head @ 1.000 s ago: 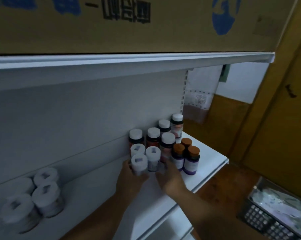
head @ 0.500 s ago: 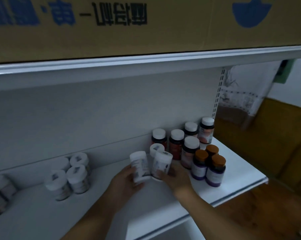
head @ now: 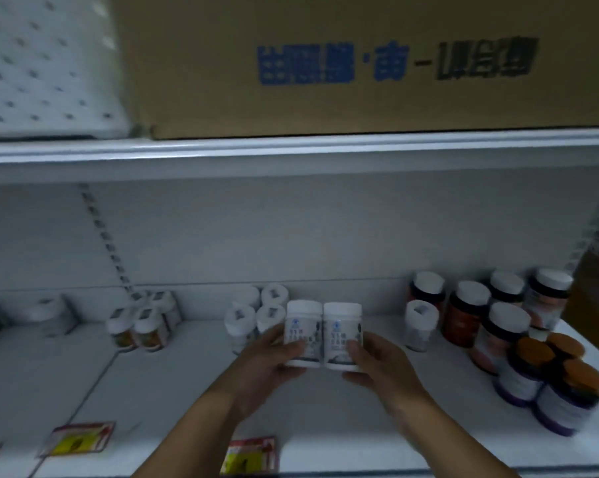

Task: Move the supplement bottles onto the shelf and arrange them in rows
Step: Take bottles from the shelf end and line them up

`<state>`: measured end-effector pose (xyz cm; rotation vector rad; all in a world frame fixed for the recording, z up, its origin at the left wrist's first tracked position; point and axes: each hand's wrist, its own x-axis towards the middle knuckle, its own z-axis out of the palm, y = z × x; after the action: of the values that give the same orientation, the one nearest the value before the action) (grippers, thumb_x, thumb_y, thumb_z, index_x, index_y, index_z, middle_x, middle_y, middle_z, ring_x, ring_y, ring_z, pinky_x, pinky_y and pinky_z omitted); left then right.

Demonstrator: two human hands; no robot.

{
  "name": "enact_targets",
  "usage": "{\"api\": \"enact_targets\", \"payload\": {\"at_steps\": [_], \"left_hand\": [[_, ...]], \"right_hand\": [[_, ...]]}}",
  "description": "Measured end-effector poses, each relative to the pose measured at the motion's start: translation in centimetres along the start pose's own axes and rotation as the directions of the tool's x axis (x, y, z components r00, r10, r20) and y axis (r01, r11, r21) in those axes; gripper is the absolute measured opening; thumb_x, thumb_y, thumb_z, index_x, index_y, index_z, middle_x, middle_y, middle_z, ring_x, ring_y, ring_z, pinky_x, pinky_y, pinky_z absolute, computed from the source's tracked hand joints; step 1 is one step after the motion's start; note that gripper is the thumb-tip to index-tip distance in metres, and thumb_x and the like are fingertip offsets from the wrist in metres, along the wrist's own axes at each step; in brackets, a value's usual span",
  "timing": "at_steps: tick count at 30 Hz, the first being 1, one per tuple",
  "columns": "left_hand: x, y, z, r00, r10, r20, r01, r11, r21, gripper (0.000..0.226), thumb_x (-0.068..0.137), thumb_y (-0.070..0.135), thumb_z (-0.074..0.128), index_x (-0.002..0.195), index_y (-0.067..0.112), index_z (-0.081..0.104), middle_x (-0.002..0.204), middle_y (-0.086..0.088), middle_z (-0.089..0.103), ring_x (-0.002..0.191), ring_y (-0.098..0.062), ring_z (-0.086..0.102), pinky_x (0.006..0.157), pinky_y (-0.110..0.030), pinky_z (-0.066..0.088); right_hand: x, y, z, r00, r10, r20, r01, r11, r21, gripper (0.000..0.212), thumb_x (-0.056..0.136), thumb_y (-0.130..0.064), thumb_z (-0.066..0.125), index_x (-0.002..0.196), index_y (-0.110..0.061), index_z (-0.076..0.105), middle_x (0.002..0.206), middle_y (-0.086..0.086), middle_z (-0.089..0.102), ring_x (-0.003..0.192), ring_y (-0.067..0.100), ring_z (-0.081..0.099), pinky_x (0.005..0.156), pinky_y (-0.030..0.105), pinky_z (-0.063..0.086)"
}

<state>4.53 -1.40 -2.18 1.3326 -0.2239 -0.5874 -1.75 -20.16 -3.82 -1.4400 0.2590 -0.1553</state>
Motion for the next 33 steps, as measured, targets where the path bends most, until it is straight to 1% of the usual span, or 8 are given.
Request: {"api": "enact_targets", "payload": {"at_steps": [2,6,14,18,20,24,30,33], "left_hand": [[-1.7,1.7,-2.6,0.995,0.065,-0.082,-0.053,0.990,0.132,0.058,0.059,0.030,0.077,0.114,0.016,0.062,0.113,-0.009,0.071,0.105,-0.023,0.066,0.095,-0.042,0.049],[-5.2,4.2,-9.4,0.978,0.117,-0.171,-0.074,0.968,0.239,0.044,0.066,0.022,0.073,0.109,0.021,0.062,0.102,-0.001,0.074,0.091,-0.013,0.070,0.070,-0.024,0.054],[-14.6,6.8,-27.6,0.959,0.146,-0.244,-0.065,0.948,0.313,0.045,0.062,0.019,0.076,0.106,0.021,0.068,0.101,0.003,0.075,0.094,-0.013,0.070,0.070,-0.020,0.054],[-16.1,6.9,-35.7,0.938,0.165,-0.304,-0.058,0.941,0.334,0.054,0.047,0.024,0.082,0.099,0.021,0.069,0.096,0.002,0.077,0.089,-0.014,0.071,0.067,-0.021,0.055],[-15.7,6.6,-38.9,0.926,0.150,-0.346,-0.008,0.925,0.380,0.054,0.051,0.015,0.082,0.102,0.018,0.067,0.098,-0.003,0.076,0.086,-0.016,0.072,0.066,-0.024,0.056],[-13.2,6.2,-43.4,0.886,0.197,-0.420,0.065,0.844,0.532,0.054,0.057,0.011,0.081,0.106,0.019,0.057,0.107,-0.008,0.069,0.093,-0.022,0.068,0.080,-0.036,0.057],[-10.2,5.3,-45.5,0.861,0.228,-0.455,0.116,0.782,0.612,0.036,0.067,0.038,0.068,0.099,0.036,0.052,0.104,0.004,0.065,0.097,-0.014,0.063,0.089,-0.036,0.051],[-9.4,5.2,-45.9,0.867,0.235,-0.439,0.123,0.753,0.646,0.031,0.074,0.047,0.060,0.103,0.046,0.049,0.103,0.013,0.064,0.098,-0.010,0.061,0.090,-0.032,0.049]], "right_hand": [[0.4,-0.6,2.9,0.998,-0.038,0.058,0.040,0.999,-0.037,0.008,0.085,-0.014,0.063,0.087,-0.020,0.068,0.081,-0.006,0.074,0.073,0.007,0.070,0.061,0.022,0.056],[0.6,-0.8,10.3,0.983,-0.063,0.171,0.080,0.992,-0.096,0.009,0.082,-0.011,0.065,0.089,-0.016,0.069,0.074,-0.004,0.076,0.070,0.006,0.070,0.057,0.021,0.055],[0.2,1.0,29.9,0.950,-0.065,0.304,0.144,0.959,-0.245,0.007,0.084,-0.023,0.065,0.086,-0.029,0.068,0.078,-0.012,0.072,0.070,0.008,0.066,0.065,0.024,0.051],[0.6,2.9,38.2,0.936,-0.053,0.347,0.166,0.939,-0.302,0.014,0.085,-0.026,0.065,0.097,-0.033,0.064,0.089,-0.023,0.067,0.073,-0.011,0.064,0.063,0.010,0.052],[1.2,4.2,41.2,0.946,-0.043,0.322,0.166,0.916,-0.365,0.019,0.083,-0.031,0.068,0.101,-0.027,0.066,0.093,-0.017,0.069,0.079,-0.007,0.065,0.071,0.017,0.054],[3.8,6.8,46.0,0.961,-0.092,0.260,0.219,0.827,-0.518,0.018,0.079,-0.035,0.070,0.071,-0.026,0.057,0.063,-0.011,0.059,0.058,-0.006,0.051,0.048,0.011,0.033],[8.2,9.7,49.0,0.977,-0.188,0.104,0.205,0.677,-0.707,0.023,0.081,-0.038,0.060,0.078,-0.017,0.053,0.069,-0.002,0.052,0.070,0.018,0.054,0.048,0.019,0.029],[10.2,10.3,49.8,0.976,-0.189,0.105,0.202,0.629,-0.751,0.043,0.080,-0.059,0.043,0.093,-0.022,0.061,0.090,0.003,0.066,0.087,0.024,0.063,0.063,0.028,0.044]]}}
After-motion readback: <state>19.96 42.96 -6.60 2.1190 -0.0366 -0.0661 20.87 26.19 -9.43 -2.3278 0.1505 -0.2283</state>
